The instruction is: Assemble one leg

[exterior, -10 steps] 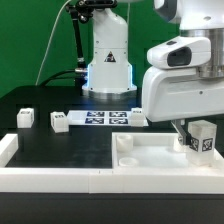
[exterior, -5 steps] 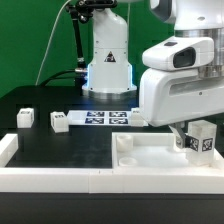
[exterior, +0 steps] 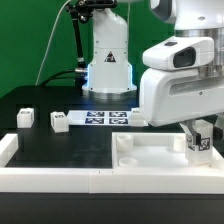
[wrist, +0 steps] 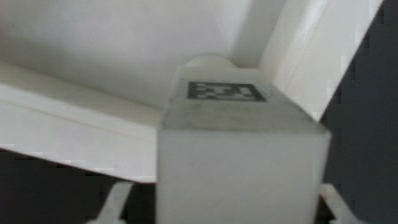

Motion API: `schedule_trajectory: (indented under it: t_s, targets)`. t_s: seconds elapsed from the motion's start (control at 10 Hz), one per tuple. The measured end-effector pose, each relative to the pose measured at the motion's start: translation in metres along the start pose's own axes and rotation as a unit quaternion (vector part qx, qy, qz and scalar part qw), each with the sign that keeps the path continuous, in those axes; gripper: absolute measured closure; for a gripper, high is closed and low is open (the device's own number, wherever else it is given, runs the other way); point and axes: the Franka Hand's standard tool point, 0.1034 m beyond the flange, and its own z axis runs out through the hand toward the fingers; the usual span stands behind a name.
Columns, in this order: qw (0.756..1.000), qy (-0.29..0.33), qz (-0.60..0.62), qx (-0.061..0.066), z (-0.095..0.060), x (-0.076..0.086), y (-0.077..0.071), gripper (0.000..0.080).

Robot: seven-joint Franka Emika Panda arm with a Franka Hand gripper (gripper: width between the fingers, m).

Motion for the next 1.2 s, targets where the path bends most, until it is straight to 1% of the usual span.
schedule_trajectory:
  t_s: [0.1, 0.2, 0.3, 0.5, 0.7, 0.8, 0.9, 1.0, 1.1, 1.2]
  targets:
    - [1.000, 0.001, 0.002, 0.001, 0.000, 0.001, 0.000, 0.0508]
    - [0.999, 0.001, 0.041, 0.000, 0.000, 0.002, 0.001, 0.0508]
    - [0.995, 0.001, 0.095, -0.001, 0.000, 0.002, 0.003, 0.0508]
    - [0.980, 0.001, 0.199, -0.003, 0.000, 0.001, 0.006, 0.0508]
    - [0.950, 0.001, 0.312, -0.003, 0.001, 0.000, 0.011, 0.0508]
    - [0.934, 0.000, 0.358, -0.001, 0.001, -0.001, 0.013, 0.0508]
    - [0.908, -0.001, 0.419, 0.000, 0.002, -0.003, 0.015, 0.0508]
    - [0.894, -0.008, 0.447, 0.001, 0.001, -0.004, 0.014, 0.0508]
    - [0.862, -0.011, 0.507, 0.003, 0.001, -0.006, 0.015, 0.0508]
    - [0.828, -0.011, 0.560, 0.002, 0.002, -0.009, 0.015, 0.0508]
